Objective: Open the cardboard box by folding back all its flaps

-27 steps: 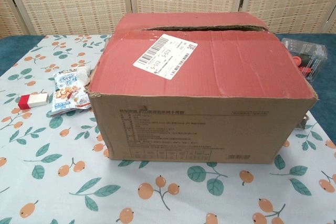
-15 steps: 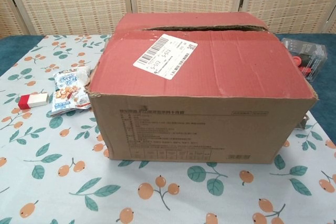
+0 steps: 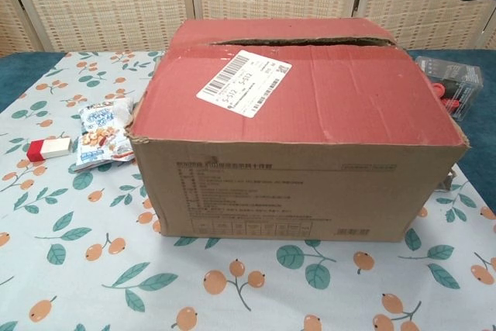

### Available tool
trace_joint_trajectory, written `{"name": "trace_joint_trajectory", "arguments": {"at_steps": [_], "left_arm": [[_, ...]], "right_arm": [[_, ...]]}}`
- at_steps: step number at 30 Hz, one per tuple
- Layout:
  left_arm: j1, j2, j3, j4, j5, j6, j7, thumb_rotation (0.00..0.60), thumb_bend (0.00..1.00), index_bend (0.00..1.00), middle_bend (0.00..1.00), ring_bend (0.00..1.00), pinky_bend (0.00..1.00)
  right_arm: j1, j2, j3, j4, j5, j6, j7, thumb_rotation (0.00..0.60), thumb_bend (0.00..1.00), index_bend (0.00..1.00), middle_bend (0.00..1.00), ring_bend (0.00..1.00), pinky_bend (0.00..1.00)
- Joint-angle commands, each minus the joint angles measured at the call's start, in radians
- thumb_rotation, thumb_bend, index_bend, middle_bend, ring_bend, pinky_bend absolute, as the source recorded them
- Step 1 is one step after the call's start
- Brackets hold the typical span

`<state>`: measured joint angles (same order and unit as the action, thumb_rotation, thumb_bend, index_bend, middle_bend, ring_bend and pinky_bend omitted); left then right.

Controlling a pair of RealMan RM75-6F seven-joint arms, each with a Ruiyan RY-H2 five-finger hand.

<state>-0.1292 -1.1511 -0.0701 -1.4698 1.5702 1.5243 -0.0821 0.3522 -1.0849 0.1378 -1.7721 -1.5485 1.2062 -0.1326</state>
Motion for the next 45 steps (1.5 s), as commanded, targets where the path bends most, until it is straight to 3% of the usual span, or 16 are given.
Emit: {"name": "trace_joint_trajectory", "arguments": {"at_steps": [1,14,34,45], "left_arm": [[-0.01,0.009,-0.006,0.013,-0.02,-0.022,-0.046,0.6,0.36,0.0,0.0,0.0,0.01],[-0.029,0.028,-0.009,0.044,-0.06,-0.077,-0.161,0.6,0.36,0.0,0.0,0.0,0.01],[-0.047,0.05,-0.005,0.107,-0.053,-0.101,-0.329,0.6,0.36,0.0,0.0,0.0,0.0],[-0.042,0.049,-0.017,0.145,-0.075,-0.091,-0.409,0.6,0.36,0.0,0.0,0.0,0.0]], "right_arm": [[0.061,-0.033,0.045,-0.009,0.059,-0.055,-0.084,0.6,0.43,0.0,0.0,0.0,0.0],[0.234,-0.17,0.142,0.067,0.229,-0.18,-0.167,0.6,0.43,0.0,0.0,0.0,0.0],[0.398,-0.36,0.185,0.294,0.335,-0.209,-0.208,0.6,0.43,0.0,0.0,0.0,0.0],[0.443,-0.334,0.241,0.277,0.394,-0.183,-0.237,0.6,0.43,0.0,0.0,0.0,0.0]]}}
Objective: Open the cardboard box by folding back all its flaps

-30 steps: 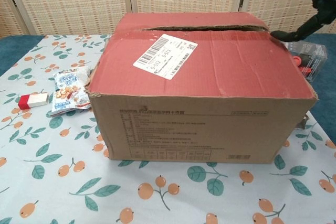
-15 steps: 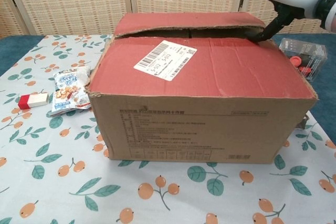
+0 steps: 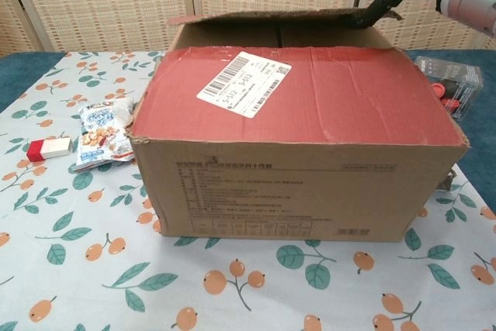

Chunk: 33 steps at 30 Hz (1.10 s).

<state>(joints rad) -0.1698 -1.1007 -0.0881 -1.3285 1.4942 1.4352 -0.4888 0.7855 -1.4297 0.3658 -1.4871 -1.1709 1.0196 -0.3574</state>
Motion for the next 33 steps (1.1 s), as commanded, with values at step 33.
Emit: {"name": "trace_joint_trajectory", "arguments": {"at_steps": [33], "left_arm": [[-0.042,-0.024,-0.007,0.07,-0.076,-0.137,-0.051,0.6,0.36,0.0,0.0,0.0,0.01]], "right_arm": [[0.3,-0.175,0.06,0.743,0.068,-0.22,0.348,0.6,0.43,0.0,0.0,0.0,0.0]]}}
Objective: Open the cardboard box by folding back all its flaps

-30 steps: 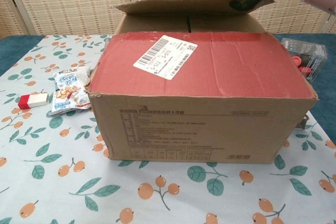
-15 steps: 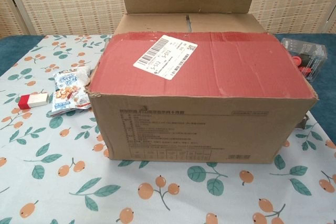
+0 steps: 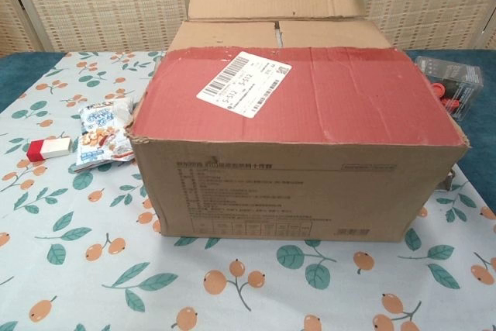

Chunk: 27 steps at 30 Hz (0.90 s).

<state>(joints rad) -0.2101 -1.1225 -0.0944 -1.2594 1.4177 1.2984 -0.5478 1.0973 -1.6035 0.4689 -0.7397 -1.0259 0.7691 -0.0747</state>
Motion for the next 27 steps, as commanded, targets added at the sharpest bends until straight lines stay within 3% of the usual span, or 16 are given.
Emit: {"name": "trace_joint_trajectory", "arguments": {"at_steps": [1,4,7,9,15,21,27], "left_arm": [[-0.002,-0.003,0.0,0.0,0.001,0.001,0.016,0.6,0.36,0.0,0.0,0.0,0.01],[-0.001,-0.004,0.001,-0.007,0.005,0.003,0.023,0.6,0.37,0.0,0.0,0.0,0.01],[0.002,-0.003,0.003,-0.013,0.002,0.004,0.029,0.6,0.37,0.0,0.0,0.0,0.01],[0.003,-0.004,0.002,-0.017,-0.002,0.005,0.046,0.6,0.37,0.0,0.0,0.0,0.01],[0.004,0.001,0.009,-0.03,0.013,0.004,0.013,0.6,0.37,0.0,0.0,0.0,0.01],[0.001,-0.009,0.006,-0.029,0.006,0.003,0.062,0.6,0.37,0.0,0.0,0.0,0.01],[0.001,-0.013,0.001,-0.025,-0.007,-0.001,0.066,0.6,0.37,0.0,0.0,0.0,0.02]], "right_arm": [[-0.032,0.018,-0.058,-0.036,-0.103,0.063,0.071,0.6,0.43,0.0,0.0,0.0,0.0],[-0.101,0.111,-0.099,-0.2,-0.153,0.123,0.067,0.6,0.43,0.0,0.0,0.0,0.0],[-0.182,0.247,-0.122,-0.446,-0.166,0.156,0.062,0.6,0.43,0.0,0.0,0.0,0.0],[-0.235,0.349,-0.135,-0.617,-0.169,0.162,0.078,0.6,0.42,0.0,0.0,0.0,0.0],[-0.36,0.596,-0.189,-0.971,-0.158,0.128,0.128,0.6,0.43,0.0,0.0,0.01,0.0],[-0.447,0.767,-0.235,-1.151,-0.248,0.079,0.311,0.6,0.43,0.0,0.0,0.02,0.0],[-0.462,0.812,-0.24,-1.151,-0.344,-0.002,0.612,0.6,0.43,0.0,0.0,0.05,0.0]]}}
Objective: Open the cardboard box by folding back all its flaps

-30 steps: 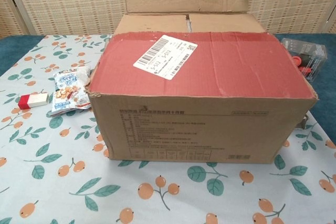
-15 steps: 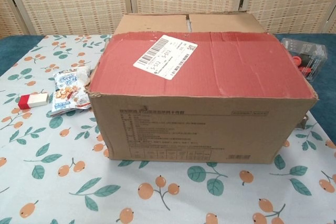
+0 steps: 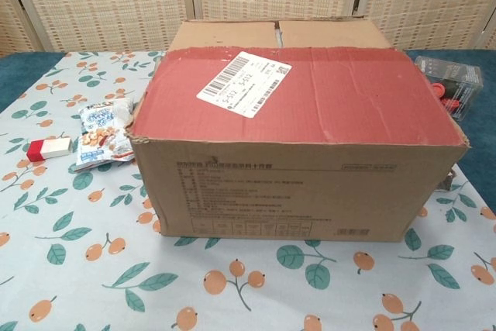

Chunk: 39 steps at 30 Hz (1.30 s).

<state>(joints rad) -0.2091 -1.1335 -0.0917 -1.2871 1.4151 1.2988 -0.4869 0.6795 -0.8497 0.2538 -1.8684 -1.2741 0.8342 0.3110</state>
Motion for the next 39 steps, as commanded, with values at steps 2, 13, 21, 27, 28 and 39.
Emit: {"name": "trace_joint_trajectory", "arguments": {"at_steps": [2,13,21,27,28,39], "left_arm": [[0.0,-0.005,-0.004,0.004,-0.008,0.0,0.015,0.6,0.37,0.0,0.0,0.0,0.01],[0.002,-0.003,-0.004,0.005,-0.011,-0.004,0.013,0.6,0.37,0.0,0.0,0.0,0.01],[0.004,-0.009,-0.005,0.011,-0.005,0.007,0.023,0.6,0.37,0.0,0.0,0.0,0.0],[0.004,-0.01,-0.006,0.014,-0.007,0.004,0.018,0.6,0.37,0.0,0.0,0.0,0.0],[0.002,-0.011,-0.006,0.016,-0.008,0.0,0.018,0.6,0.37,0.0,0.0,0.0,0.0],[0.0,-0.013,-0.007,0.017,-0.012,-0.007,0.03,0.6,0.37,0.0,0.0,0.0,0.0]], "right_arm": [[-0.045,0.056,-0.031,0.001,-0.15,-0.084,0.352,0.6,0.43,0.0,0.01,0.07,0.0],[0.027,-0.123,-0.119,0.304,-0.467,0.053,1.151,0.6,0.43,0.01,0.12,0.19,0.2],[0.085,-0.214,-0.175,0.45,-0.484,0.079,1.279,0.6,0.43,0.01,0.12,0.2,0.22],[0.107,-0.253,-0.214,0.505,-0.489,0.1,1.296,0.6,0.43,0.01,0.12,0.2,0.22],[0.11,-0.258,-0.222,0.511,-0.489,0.104,1.301,0.6,0.43,0.01,0.12,0.2,0.22],[0.108,-0.246,-0.301,0.486,-0.522,0.191,1.341,0.6,0.43,0.0,0.12,0.2,0.23]]}}
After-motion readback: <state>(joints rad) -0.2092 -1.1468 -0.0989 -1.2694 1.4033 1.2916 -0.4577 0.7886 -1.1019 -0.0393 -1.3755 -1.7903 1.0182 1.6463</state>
